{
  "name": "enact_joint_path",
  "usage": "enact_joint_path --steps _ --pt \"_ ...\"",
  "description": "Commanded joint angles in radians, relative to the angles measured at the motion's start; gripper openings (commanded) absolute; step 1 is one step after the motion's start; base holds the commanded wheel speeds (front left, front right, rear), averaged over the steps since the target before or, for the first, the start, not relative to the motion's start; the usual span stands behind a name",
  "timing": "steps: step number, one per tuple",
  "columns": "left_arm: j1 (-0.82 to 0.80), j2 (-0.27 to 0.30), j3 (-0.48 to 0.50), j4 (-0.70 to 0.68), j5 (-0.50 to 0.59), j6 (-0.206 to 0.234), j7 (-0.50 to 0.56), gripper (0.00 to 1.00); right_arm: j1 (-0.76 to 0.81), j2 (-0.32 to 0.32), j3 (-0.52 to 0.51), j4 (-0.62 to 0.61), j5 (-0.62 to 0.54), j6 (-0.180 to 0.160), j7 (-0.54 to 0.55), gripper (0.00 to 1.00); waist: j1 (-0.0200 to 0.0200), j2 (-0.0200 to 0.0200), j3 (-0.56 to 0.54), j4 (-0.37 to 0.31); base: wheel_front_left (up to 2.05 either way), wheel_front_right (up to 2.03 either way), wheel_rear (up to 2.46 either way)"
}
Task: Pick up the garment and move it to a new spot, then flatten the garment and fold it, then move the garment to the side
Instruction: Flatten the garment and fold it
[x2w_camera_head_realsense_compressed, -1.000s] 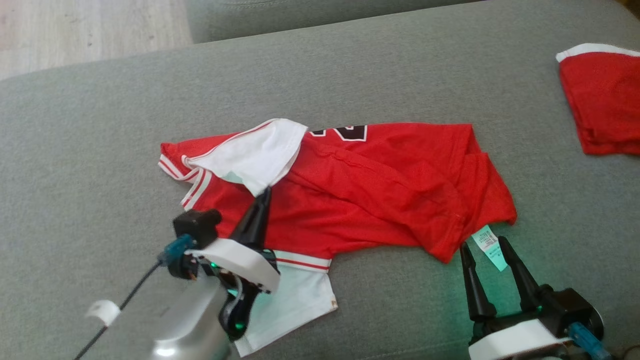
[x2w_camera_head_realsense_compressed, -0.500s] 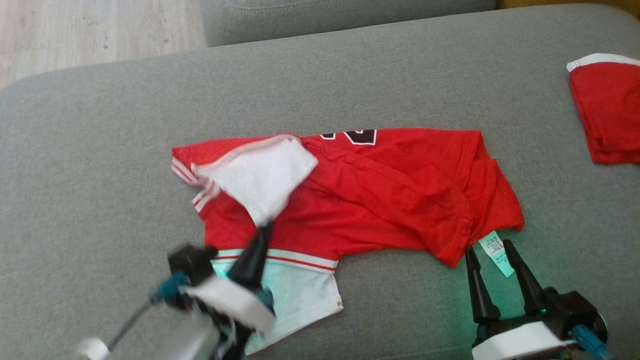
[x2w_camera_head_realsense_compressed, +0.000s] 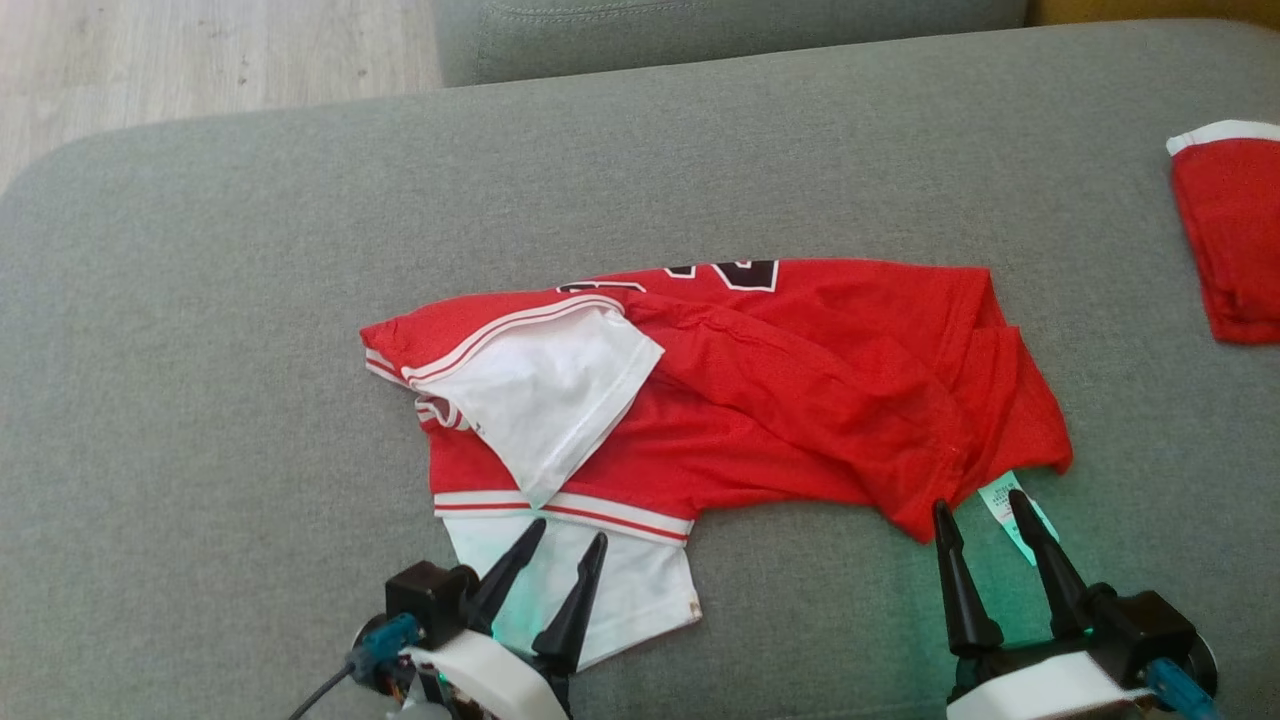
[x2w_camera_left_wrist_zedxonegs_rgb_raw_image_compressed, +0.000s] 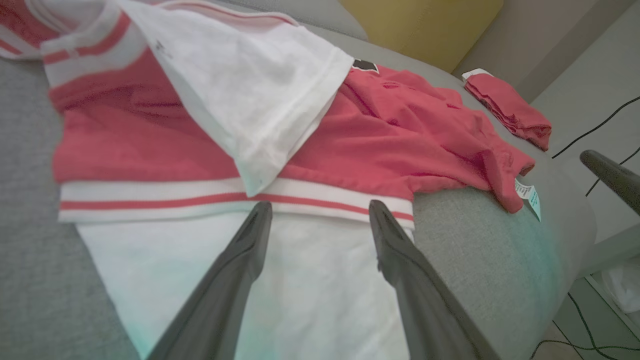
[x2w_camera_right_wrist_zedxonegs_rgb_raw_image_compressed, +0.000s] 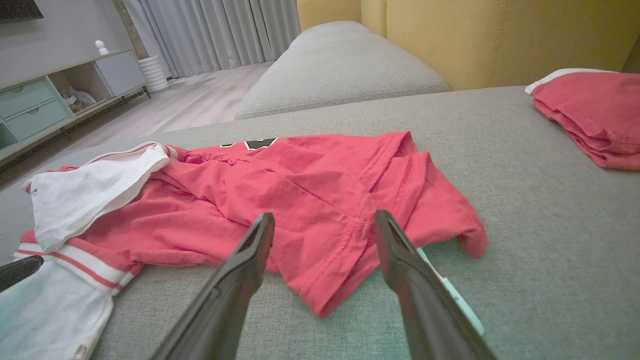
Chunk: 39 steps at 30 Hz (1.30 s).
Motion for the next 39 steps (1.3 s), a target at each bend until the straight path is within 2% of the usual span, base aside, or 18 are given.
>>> enact_joint_path --steps 1,11,17,18,19,20,21,22,29,39 --pt "-0.032 0.003 0.022 -0.009 -0.012 -0.008 0.001 1.0 -0.02 -0.005 0.021 -0.031 -0.003 0.007 -0.004 1.0 0.0001 0.0 0.002 0.002 0.0 0.0 0.0" --pt "-0.085 -0.006 0.058 0.04 -0.004 0.022 -0.027 1.0 -0.032 -0.005 0.027 -0.031 -0.003 0.007 -0.004 1.0 0.0001 0.0 0.014 -0.005 0.0 0.0 0.0" --pt "-0.108 -0.005 0.073 0.064 0.005 0.026 -0.037 1.0 -0.037 -0.005 0.03 -0.027 -0.003 0.007 -0.004 1.0 0.0001 0.0 0.017 -0.015 0.0 0.0 0.0" --pt "-0.111 -0.006 0.074 0.066 0.005 0.025 -0.038 0.93 -0.037 -0.005 0.029 -0.027 -0.003 0.007 -0.004 1.0 0.0001 0.0 0.017 -0.016 0.0 0.0 0.0" --pt "-0.111 -0.006 0.074 0.066 0.005 0.025 -0.038 0.93 -0.037 -0.005 0.029 -0.027 -0.003 0.007 -0.004 1.0 0.0001 0.0 0.017 -0.016 0.0 0.0 0.0" --pt "-0.114 -0.007 0.075 0.067 0.006 0.024 -0.039 0.45 -0.037 -0.005 0.029 -0.027 -0.003 0.007 -0.004 1.0 0.0001 0.0 0.017 -0.017 0.0 0.0 0.0" --pt "-0.116 -0.008 0.078 0.067 0.006 0.023 -0.04 0.11 -0.038 -0.005 0.028 -0.027 -0.004 0.007 -0.004 1.0 0.0001 0.0 0.018 -0.017 0.0 0.0 0.0" --pt "-0.118 -0.01 0.081 0.067 0.006 0.021 -0.042 0.0 -0.038 -0.005 0.028 -0.027 -0.004 0.007 -0.004 1.0 0.0001 0.0 0.018 -0.017 0.0 0.0 0.0" --pt "-0.122 0.005 0.121 0.016 0.014 0.019 -0.048 0.0 -0.033 -0.005 0.023 -0.022 -0.001 0.007 -0.004 1.0 0.0001 0.0 0.013 -0.003 0.0 0.0 0.0" --pt "-0.154 0.097 0.263 -0.184 0.075 0.049 -0.05 0.0 -0.106 -0.005 0.057 0.081 0.228 0.007 -0.004 1.0 0.0001 0.0 0.035 0.019 0.0 0.0 0.0"
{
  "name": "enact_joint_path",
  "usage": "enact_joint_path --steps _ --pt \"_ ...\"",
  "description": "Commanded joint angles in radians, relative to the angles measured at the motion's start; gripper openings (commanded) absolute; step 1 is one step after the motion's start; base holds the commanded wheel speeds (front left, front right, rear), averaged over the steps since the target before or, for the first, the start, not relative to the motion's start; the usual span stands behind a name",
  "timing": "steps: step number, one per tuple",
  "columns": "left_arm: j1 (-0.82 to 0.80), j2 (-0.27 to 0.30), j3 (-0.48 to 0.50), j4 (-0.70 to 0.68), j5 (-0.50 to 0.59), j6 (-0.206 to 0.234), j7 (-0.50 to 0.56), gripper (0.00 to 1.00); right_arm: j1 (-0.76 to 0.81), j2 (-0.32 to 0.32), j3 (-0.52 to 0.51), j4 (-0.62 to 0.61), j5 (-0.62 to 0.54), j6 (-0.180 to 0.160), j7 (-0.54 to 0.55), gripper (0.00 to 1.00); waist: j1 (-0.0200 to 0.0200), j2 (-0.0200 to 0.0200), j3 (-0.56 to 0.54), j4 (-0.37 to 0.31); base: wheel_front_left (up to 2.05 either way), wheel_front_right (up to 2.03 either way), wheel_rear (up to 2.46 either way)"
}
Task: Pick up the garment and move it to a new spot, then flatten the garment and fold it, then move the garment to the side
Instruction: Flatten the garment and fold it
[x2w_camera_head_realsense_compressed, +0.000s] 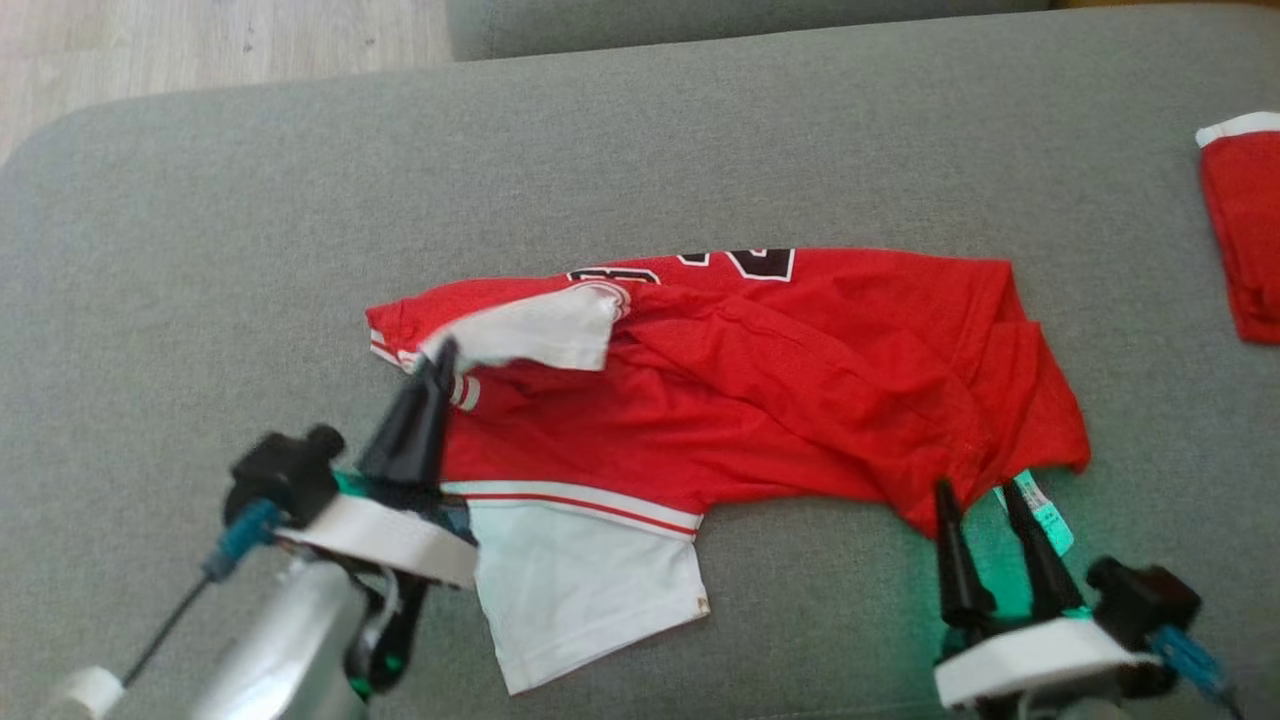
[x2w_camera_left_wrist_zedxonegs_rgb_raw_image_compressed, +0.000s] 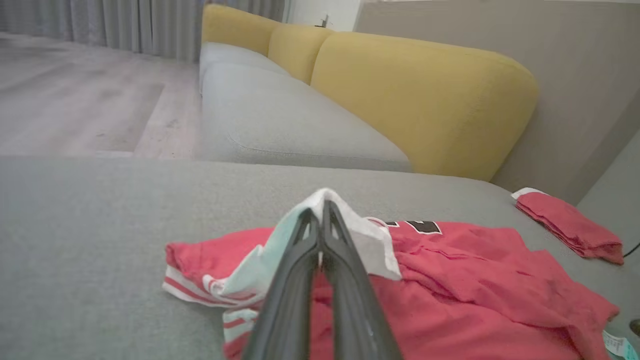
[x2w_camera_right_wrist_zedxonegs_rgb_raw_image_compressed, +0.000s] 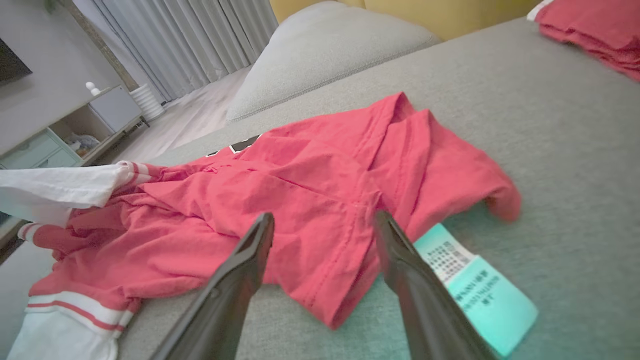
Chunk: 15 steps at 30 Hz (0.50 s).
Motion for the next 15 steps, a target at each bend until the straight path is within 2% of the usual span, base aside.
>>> enact_joint_path --steps 1,8,15 --pt "-0.054 0.03 0.049 -0.039 0.009 0.005 -0.012 0.0 -0.041 -0.005 0.034 -0.013 0.012 0.007 -0.004 1.0 0.0 0.0 0.003 0.0 0.0 0.0 0.0" --pt "-0.079 0.069 0.083 -0.072 0.017 0.017 -0.012 0.0 -0.147 -0.011 0.072 0.138 0.115 0.007 -0.004 1.0 0.0 0.0 0.01 -0.002 0.0 0.0 0.0" --pt "-0.079 0.072 0.088 -0.076 0.015 0.025 -0.012 0.0 -0.174 -0.021 0.054 0.195 0.146 0.007 -0.004 1.0 0.0 0.0 0.004 0.004 0.0 0.0 0.0"
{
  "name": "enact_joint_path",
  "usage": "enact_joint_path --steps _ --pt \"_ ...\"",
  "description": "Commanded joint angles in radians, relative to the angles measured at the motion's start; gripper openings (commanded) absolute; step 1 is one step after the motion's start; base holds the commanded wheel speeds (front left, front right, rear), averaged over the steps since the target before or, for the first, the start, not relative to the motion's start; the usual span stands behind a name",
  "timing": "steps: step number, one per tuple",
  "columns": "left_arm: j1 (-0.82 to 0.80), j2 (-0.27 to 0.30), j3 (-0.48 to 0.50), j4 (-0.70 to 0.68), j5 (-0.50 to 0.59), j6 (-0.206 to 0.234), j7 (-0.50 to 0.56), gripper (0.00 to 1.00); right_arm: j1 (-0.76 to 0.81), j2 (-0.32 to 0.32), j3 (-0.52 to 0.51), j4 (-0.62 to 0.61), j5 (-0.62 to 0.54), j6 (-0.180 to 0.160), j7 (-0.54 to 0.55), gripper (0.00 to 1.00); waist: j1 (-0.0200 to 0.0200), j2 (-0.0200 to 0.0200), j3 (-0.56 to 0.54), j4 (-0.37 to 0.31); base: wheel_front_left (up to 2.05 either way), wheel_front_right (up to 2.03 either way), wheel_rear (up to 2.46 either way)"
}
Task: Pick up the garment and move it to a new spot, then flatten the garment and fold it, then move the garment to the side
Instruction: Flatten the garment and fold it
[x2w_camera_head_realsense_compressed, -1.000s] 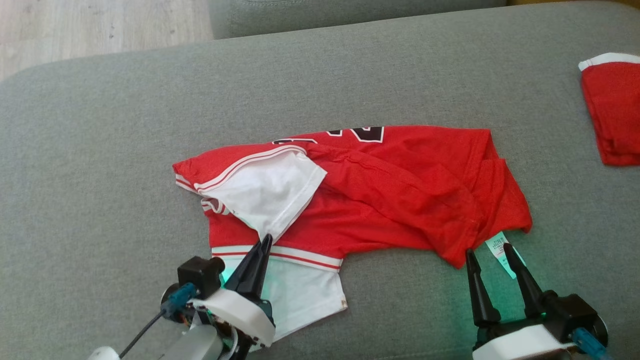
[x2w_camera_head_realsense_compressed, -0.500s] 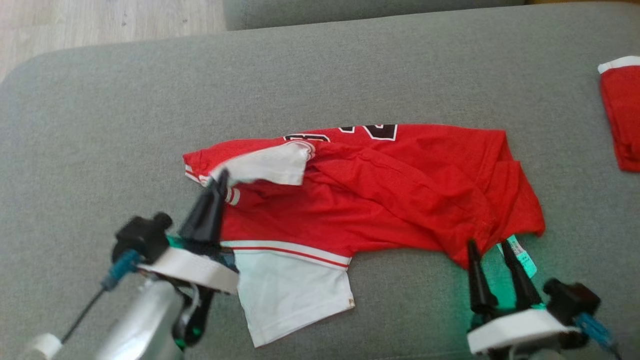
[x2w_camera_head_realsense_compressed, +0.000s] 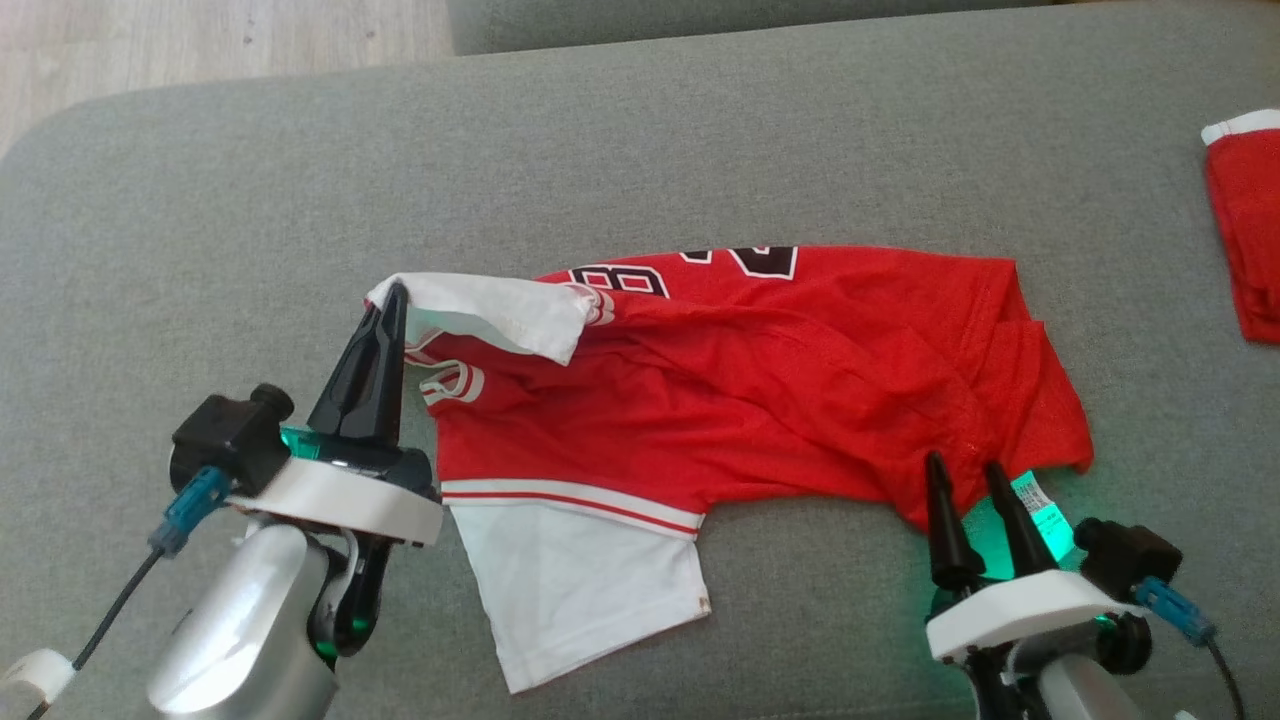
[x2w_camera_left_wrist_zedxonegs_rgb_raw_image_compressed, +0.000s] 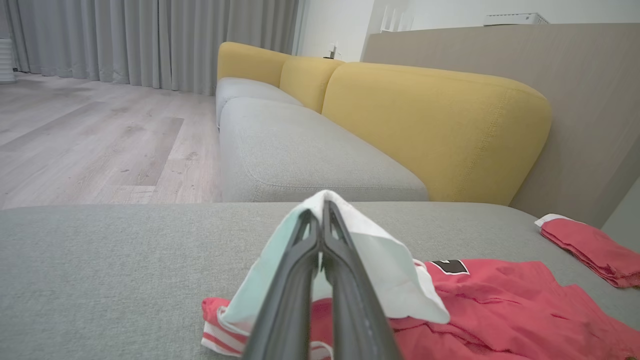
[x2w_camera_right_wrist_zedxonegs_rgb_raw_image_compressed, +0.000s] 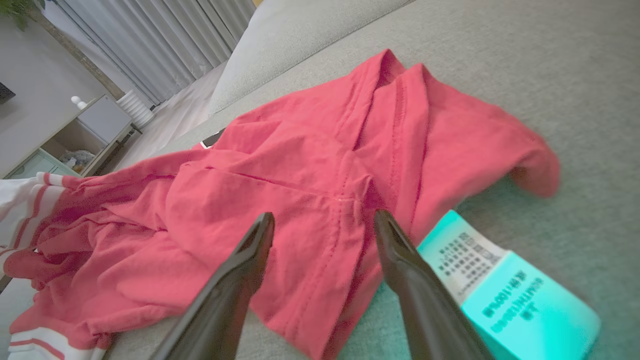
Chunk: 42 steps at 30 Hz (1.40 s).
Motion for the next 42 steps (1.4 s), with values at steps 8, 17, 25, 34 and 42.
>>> enact_joint_path --steps 8,17,25,34,42 --pt "-0.022 0.028 0.044 -0.03 0.004 0.005 -0.012 0.0 -0.043 -0.018 0.019 0.01 0.029 0.007 -0.004 1.0 -0.0001 0.0 -0.011 0.007 0.0 0.0 0.0" --pt "-0.017 0.031 0.039 -0.028 0.0 0.003 -0.012 0.0 -0.065 -0.032 0.04 0.026 0.053 0.007 -0.004 1.0 -0.0001 0.0 -0.022 0.011 0.0 0.0 0.0" --pt "-0.013 0.031 0.03 -0.027 -0.004 0.005 -0.009 0.0 -0.066 -0.035 0.058 0.035 0.059 0.007 -0.004 0.24 -0.0001 0.0 -0.032 0.018 0.0 0.0 0.0" --pt "-0.012 0.032 0.037 -0.031 -0.01 0.0 -0.01 0.0 -0.066 -0.047 0.027 0.021 0.05 0.007 -0.004 0.0 -0.0001 0.0 -0.051 0.019 0.0 0.0 0.0" --pt "-0.035 0.028 0.095 -0.142 -0.016 -0.054 -0.012 0.0 -0.044 -0.114 -0.129 -0.182 0.013 0.007 -0.004 0.0 -0.0001 0.0 -0.106 0.025 0.0 0.0 0.0"
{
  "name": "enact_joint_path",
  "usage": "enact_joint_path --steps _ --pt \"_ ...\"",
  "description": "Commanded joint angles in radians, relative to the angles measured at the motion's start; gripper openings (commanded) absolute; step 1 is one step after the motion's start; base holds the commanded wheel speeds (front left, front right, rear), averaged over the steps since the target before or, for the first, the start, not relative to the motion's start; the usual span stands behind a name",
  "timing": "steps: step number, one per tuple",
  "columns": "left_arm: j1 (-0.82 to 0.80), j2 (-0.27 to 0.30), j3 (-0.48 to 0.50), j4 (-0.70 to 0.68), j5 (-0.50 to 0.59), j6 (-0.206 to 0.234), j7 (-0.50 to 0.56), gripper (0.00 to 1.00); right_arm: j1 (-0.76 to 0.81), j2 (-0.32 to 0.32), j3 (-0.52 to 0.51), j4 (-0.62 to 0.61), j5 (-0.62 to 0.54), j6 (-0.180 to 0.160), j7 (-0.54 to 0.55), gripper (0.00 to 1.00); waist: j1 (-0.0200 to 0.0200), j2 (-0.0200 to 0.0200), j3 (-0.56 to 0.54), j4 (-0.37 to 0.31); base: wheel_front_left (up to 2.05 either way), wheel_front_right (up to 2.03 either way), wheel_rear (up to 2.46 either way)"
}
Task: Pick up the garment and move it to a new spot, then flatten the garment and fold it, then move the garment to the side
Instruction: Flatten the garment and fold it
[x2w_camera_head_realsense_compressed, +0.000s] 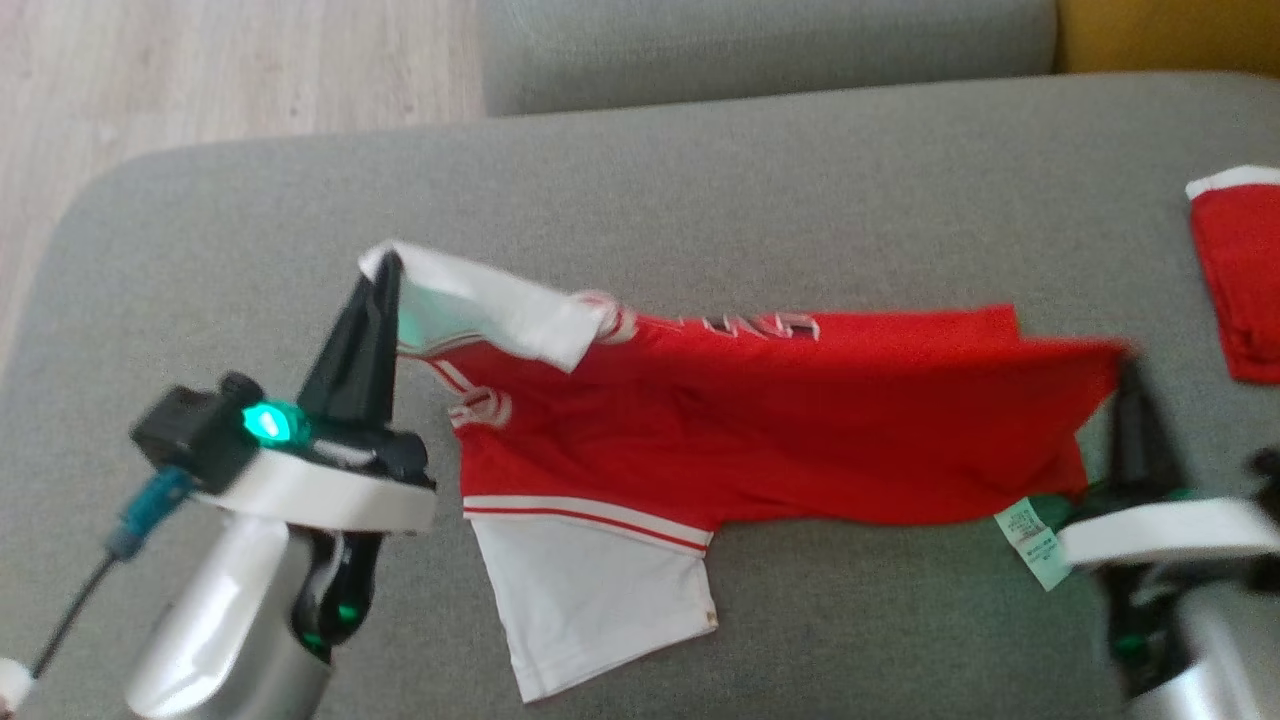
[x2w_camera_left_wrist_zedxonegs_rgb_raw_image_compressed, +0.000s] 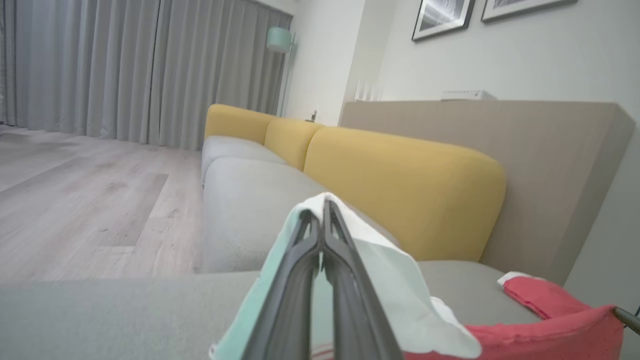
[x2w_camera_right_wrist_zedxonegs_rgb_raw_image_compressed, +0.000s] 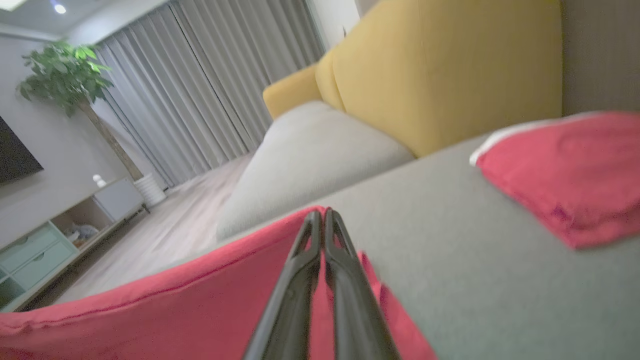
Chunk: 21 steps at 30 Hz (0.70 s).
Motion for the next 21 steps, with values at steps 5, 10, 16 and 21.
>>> enact_joint_path --steps 5,10,16,21 --pt "-0.145 0.051 0.1 -0.161 -0.063 -0.038 -0.006 0.0 -0.013 -0.103 -0.094 -0.267 -0.037 0.007 -0.004 0.0 0.0 0.0 -0.058 0.0 0.0 0.0 0.0" --pt "-0.361 0.094 0.105 -0.223 -0.126 -0.052 0.1 0.0 -0.143 -0.204 -0.124 -0.415 -0.078 0.007 0.056 0.0 0.0 0.0 -0.046 -0.003 0.0 0.0 0.0" --pt "-0.665 0.092 0.08 -0.111 -0.166 -0.056 0.202 0.0 -0.435 -0.267 -0.088 -0.392 -0.103 0.007 0.163 0.0 0.0 0.0 0.043 0.009 0.0 0.0 0.0" --pt "-1.025 0.046 0.046 0.155 -0.165 -0.058 0.226 0.0 -0.831 -0.317 0.017 -0.179 -0.13 0.007 0.215 0.0 0.0 0.0 0.222 0.03 0.0 0.0 0.0"
